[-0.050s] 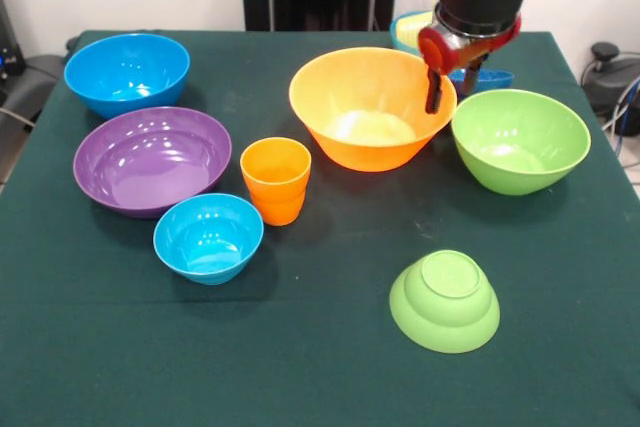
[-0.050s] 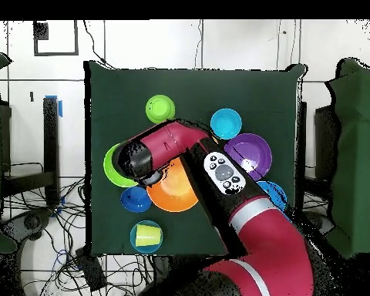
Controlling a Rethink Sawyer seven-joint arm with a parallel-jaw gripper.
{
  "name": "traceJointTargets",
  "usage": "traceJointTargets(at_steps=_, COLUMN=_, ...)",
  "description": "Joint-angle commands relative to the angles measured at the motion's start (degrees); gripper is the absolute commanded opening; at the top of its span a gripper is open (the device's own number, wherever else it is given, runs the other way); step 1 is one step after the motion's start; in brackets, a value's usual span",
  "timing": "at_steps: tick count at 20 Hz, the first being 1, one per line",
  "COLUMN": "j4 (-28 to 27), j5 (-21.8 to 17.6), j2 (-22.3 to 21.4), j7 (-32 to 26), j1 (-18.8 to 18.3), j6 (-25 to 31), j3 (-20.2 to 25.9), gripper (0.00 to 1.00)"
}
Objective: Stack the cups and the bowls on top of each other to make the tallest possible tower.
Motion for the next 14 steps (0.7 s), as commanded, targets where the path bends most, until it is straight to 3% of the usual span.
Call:
traceJointTargets(at_steps=1, j4=3.7, j5=0.4, j2=-3.2, j7=-13.9, j1=-3.0, j6=3.9, j3=2.2, gripper=1.00)
traceJointTargets(at_steps=7, j4=6.5, j5=2.4, j2=-7.7, j7=-13.8, j1=-5.0, j6=5.5, j3=3.6, gripper=1.00)
traceJointTargets(at_steps=14, j4=-0.8, j5=-2.4, j2=2.3, j7=-16.9, j1=-3.4, j6=3.3, j3=2.6, gripper=1.00)
